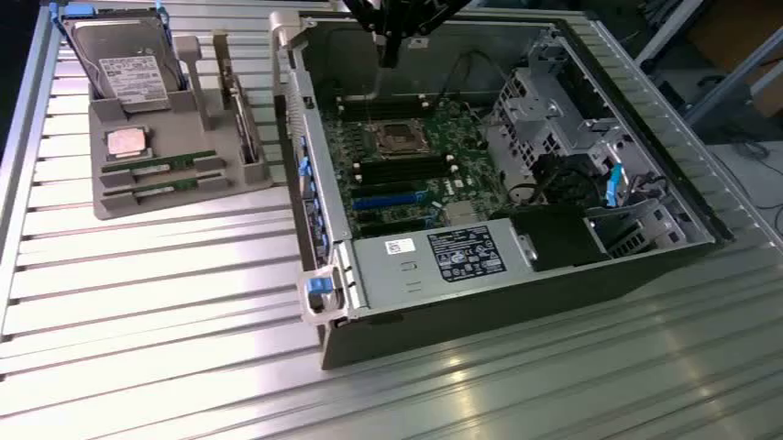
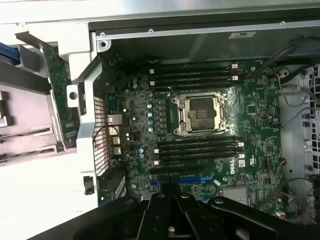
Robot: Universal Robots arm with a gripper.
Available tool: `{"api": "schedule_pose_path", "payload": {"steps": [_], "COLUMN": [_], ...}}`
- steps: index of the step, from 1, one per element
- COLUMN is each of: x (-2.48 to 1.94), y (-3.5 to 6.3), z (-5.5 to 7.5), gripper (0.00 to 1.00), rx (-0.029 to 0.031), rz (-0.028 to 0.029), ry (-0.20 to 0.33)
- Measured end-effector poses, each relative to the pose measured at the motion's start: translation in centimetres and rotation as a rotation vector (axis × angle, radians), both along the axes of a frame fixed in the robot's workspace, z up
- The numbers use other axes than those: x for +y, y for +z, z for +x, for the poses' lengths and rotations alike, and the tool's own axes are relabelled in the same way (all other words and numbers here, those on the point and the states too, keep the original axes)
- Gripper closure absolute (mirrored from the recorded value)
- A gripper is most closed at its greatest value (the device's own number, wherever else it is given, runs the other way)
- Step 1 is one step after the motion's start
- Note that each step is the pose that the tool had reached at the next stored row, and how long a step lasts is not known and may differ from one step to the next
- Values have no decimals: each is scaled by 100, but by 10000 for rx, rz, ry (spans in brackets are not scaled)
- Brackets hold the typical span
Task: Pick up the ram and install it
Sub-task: 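Reach for the ram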
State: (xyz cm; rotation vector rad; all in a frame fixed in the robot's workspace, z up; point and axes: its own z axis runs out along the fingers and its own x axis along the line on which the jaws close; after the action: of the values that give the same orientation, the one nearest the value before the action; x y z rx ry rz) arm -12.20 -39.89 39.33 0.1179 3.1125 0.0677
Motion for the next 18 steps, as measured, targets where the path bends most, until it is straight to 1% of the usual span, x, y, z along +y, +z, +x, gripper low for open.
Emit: {"api": "schedule_pose_path", "payload": {"steps": [1, 8, 12, 13, 18], "x": [0, 0, 0, 0, 0], "y": [0, 0, -1, -1, -2], "z": [-106, -169, -232, -277, -366], "gripper": [89, 89, 89, 89, 89], "rx": [-1, -1, -1, -1, -1], "rz": [1, -1, 0, 0, 0], "ry": [-1, 0, 0, -1, 0]}}
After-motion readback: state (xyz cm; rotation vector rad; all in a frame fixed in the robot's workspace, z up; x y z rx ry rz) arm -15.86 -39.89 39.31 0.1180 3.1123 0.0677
